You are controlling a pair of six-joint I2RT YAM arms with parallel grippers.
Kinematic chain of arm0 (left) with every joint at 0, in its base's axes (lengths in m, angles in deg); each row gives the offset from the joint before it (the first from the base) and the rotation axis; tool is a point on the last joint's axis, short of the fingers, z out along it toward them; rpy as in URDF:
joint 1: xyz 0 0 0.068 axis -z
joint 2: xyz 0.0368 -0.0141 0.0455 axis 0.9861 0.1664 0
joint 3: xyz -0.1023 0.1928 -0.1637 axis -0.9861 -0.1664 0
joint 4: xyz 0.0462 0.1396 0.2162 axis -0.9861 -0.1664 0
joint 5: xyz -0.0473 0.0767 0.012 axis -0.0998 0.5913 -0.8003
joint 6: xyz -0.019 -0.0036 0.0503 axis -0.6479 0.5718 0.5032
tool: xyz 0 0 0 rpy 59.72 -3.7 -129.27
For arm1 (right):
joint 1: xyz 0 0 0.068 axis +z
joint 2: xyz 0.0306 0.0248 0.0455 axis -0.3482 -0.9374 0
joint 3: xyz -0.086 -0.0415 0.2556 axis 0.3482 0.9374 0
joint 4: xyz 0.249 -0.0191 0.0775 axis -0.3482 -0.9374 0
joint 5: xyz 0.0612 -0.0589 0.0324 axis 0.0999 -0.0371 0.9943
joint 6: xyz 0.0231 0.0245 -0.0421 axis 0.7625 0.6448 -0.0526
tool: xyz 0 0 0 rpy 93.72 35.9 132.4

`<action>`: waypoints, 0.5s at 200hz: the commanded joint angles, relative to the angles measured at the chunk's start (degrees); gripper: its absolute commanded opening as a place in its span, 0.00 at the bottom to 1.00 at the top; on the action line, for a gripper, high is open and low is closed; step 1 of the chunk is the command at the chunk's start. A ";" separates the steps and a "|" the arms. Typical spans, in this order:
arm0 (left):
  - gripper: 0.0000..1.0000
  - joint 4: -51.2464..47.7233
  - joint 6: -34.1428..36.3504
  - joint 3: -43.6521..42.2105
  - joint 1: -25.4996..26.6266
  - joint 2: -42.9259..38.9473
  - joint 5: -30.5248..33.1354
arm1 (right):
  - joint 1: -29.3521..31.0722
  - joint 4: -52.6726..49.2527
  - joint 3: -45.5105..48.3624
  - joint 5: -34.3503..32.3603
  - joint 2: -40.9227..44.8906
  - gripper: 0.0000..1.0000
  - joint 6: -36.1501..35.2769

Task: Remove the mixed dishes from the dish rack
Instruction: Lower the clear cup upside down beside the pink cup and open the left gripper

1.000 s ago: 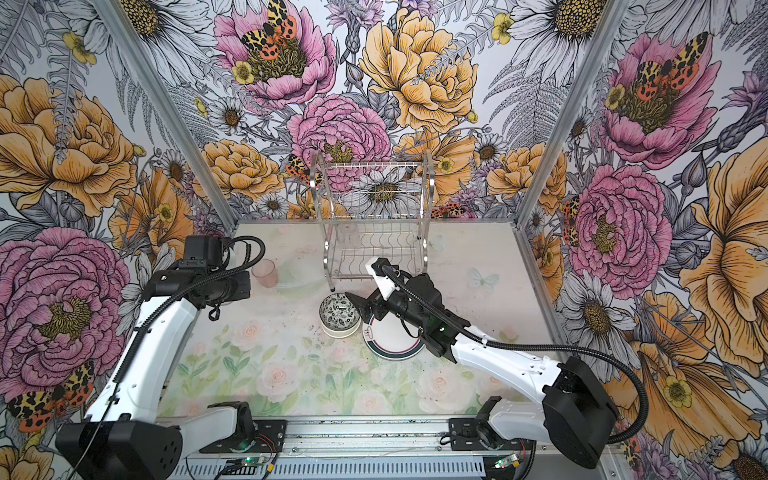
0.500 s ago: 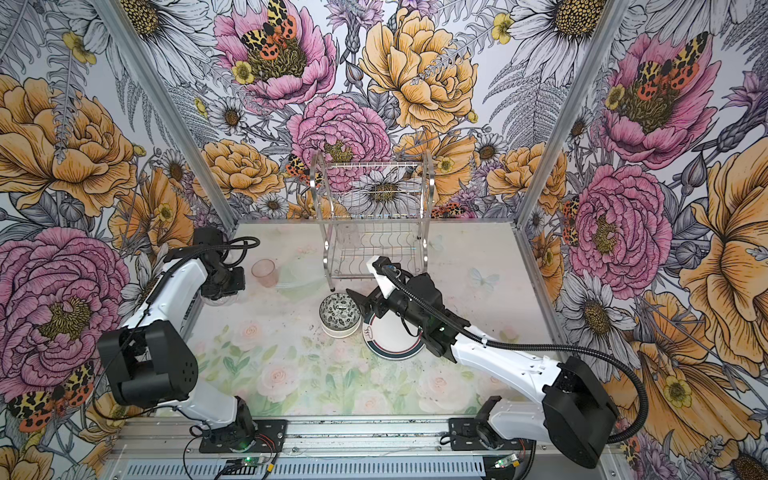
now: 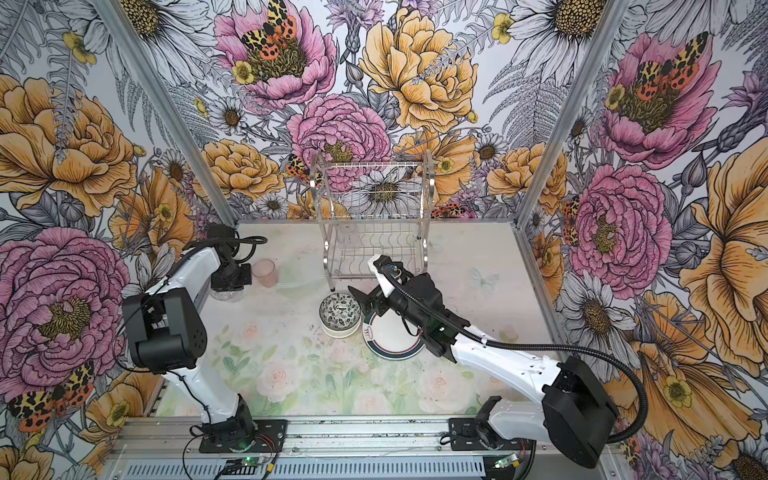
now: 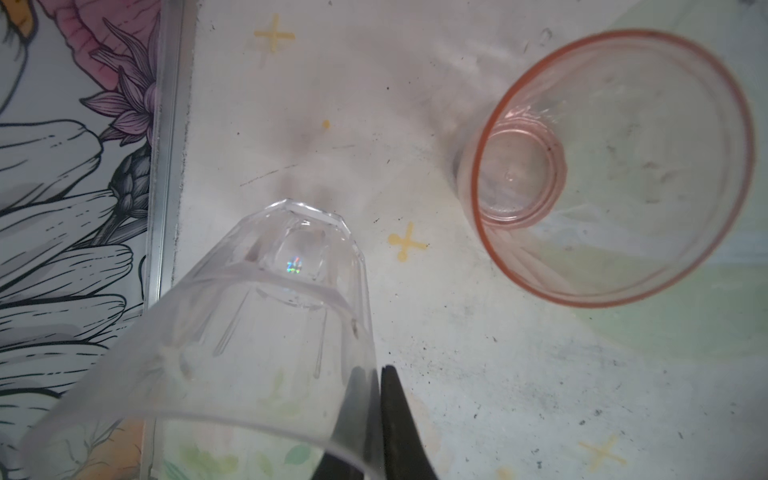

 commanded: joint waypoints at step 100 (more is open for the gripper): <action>0.15 1.56 1.52 5.39 -1.19 5.33 -2.34 | 0.45 1.77 0.36 -1.40 0.34 1.00 0.26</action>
